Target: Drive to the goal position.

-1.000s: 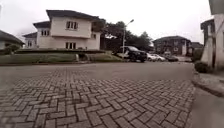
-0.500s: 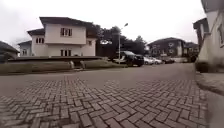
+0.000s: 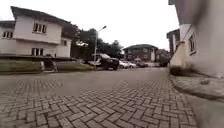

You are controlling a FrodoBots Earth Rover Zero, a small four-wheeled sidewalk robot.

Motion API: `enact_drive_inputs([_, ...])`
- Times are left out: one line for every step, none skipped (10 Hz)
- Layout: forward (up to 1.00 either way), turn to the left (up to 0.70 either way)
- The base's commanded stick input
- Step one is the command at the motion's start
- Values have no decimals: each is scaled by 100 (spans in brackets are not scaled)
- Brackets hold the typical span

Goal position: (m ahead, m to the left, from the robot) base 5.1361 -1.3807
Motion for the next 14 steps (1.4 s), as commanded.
enact_drive_inputs([70,0])
enact_drive_inputs([70,0])
enact_drive_inputs([70,0])
enact_drive_inputs([70,0])
enact_drive_inputs([70,-7])
enact_drive_inputs([70,-29])
enact_drive_inputs([70,-35])
enact_drive_inputs([70,-34])
enact_drive_inputs([70,-33])
enact_drive_inputs([70,0])
enact_drive_inputs([70,0])
enact_drive_inputs([70,0])
enact_drive_inputs([70,0])
enact_drive_inputs([70,0])
